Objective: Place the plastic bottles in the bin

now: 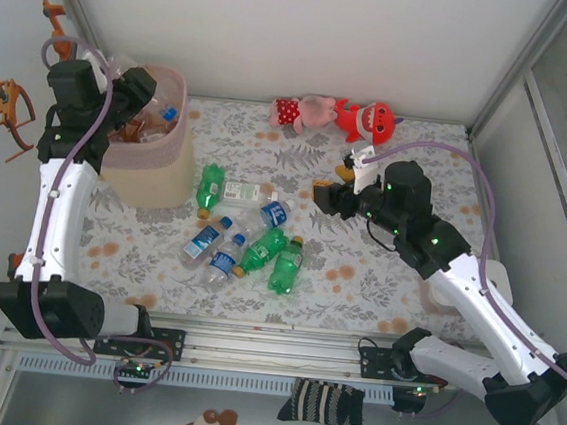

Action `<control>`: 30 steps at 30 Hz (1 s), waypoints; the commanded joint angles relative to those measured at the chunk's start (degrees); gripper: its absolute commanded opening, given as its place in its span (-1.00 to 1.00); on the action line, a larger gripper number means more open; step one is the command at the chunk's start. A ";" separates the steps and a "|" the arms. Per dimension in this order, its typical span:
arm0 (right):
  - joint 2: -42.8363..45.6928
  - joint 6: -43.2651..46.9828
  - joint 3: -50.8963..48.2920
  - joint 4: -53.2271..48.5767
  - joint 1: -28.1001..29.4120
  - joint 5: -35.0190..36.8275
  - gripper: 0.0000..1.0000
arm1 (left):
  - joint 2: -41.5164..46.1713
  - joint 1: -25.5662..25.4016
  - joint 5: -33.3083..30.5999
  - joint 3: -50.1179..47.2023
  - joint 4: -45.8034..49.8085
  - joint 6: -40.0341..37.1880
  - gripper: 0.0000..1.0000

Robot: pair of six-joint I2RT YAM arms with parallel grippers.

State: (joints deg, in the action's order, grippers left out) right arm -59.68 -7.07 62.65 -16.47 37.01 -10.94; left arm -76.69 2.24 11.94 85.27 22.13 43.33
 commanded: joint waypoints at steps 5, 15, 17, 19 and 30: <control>0.92 -0.05 0.29 -0.83 0.43 1.53 0.28 | -4.72 2.13 -12.53 3.68 3.99 20.31 -0.03; 4.08 -0.05 -1.68 -2.73 0.43 3.29 0.28 | -16.36 4.19 -4.94 8.34 1.25 34.51 0.06; 4.47 0.17 -1.92 -2.84 0.43 3.14 0.27 | -18.17 4.21 -3.69 9.38 0.55 35.35 0.12; 4.89 0.14 -2.08 -2.98 0.43 3.03 0.27 | -19.19 4.22 -2.58 9.84 0.41 36.00 0.23; 5.80 0.26 -1.75 -3.72 0.43 3.38 0.27 | -11.77 4.96 -3.60 6.09 2.67 34.37 0.58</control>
State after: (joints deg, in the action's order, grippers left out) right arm -54.81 -7.03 60.84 -20.34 37.01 -8.21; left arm -93.45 6.81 8.91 92.07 24.45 78.52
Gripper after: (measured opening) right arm 0.636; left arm 0.787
